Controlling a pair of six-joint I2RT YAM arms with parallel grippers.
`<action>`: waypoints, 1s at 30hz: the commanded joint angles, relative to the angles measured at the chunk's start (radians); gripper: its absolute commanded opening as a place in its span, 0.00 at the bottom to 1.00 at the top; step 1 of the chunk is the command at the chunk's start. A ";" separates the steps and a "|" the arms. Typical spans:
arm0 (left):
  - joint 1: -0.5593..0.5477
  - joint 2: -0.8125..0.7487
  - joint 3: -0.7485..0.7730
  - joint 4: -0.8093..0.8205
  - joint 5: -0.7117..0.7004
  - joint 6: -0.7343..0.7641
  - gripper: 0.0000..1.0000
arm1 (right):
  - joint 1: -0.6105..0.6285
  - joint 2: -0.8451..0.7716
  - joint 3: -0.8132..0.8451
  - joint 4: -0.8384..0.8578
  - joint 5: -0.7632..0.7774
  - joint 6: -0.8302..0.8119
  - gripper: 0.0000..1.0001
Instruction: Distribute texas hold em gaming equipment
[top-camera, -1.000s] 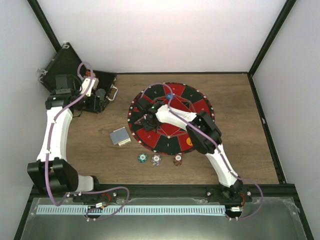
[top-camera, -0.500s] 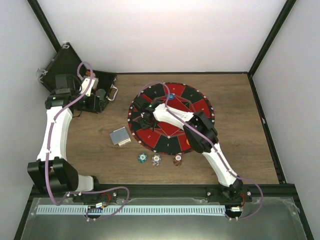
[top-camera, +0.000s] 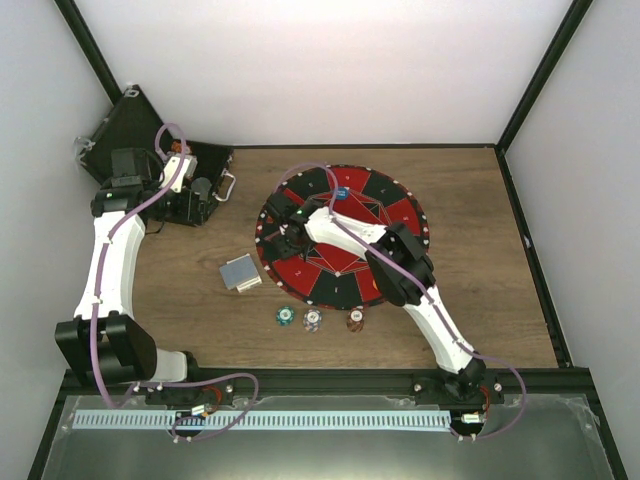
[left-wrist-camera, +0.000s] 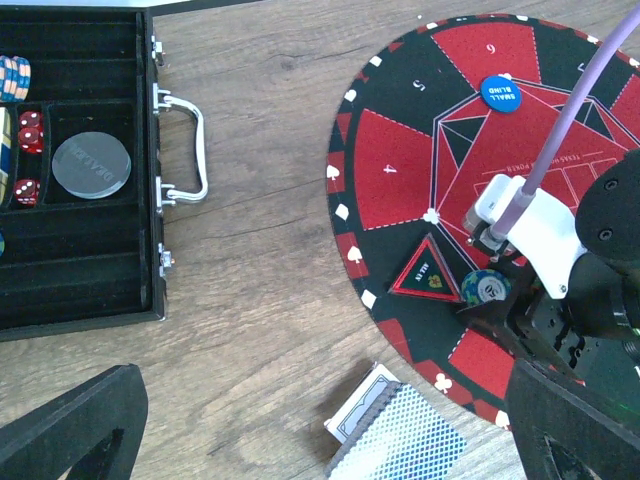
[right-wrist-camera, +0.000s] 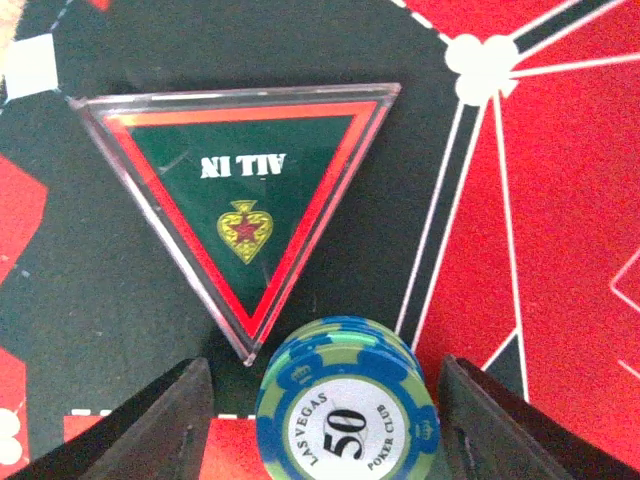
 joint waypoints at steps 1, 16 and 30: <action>0.006 0.011 0.028 -0.015 0.009 0.011 1.00 | -0.001 -0.060 0.038 -0.031 0.026 0.000 0.70; 0.007 0.015 0.029 -0.011 0.014 0.006 1.00 | 0.270 -0.395 -0.356 -0.001 0.051 0.076 0.81; 0.006 -0.004 0.028 -0.024 0.012 0.015 1.00 | 0.379 -0.352 -0.424 0.021 -0.002 0.086 0.85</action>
